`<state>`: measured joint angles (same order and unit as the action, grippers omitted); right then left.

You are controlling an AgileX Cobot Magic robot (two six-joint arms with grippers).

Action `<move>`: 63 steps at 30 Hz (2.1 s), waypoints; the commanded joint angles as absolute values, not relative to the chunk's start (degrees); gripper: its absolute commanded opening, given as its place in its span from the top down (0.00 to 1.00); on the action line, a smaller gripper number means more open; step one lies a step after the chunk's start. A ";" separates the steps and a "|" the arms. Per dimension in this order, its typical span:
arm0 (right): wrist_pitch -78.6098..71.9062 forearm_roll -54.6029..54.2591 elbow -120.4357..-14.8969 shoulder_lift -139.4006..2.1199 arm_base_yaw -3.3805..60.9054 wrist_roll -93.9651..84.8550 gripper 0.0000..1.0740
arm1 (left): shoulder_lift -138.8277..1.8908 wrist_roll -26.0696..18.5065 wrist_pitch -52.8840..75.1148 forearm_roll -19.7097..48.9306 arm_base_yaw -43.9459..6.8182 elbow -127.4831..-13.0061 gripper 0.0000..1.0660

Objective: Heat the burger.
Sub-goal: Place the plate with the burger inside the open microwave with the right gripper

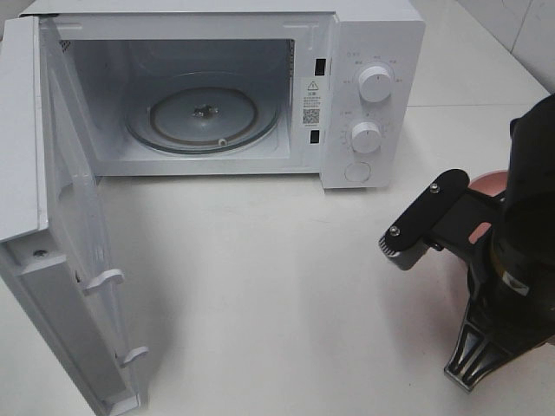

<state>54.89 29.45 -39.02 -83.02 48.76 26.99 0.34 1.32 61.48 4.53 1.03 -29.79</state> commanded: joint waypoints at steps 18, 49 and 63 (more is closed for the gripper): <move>61.48 36.61 -38.90 -82.74 62.28 28.36 1.00 | 1.26 1.32 61.42 4.93 0.69 -29.68 0.08; 59.19 38.10 -38.90 -82.74 70.47 20.45 1.00 | 1.26 1.32 61.42 4.93 0.69 -29.68 0.08; 54.95 38.22 -38.90 -82.74 70.47 15.47 1.00 | 1.26 1.32 61.42 4.93 0.69 -29.68 0.08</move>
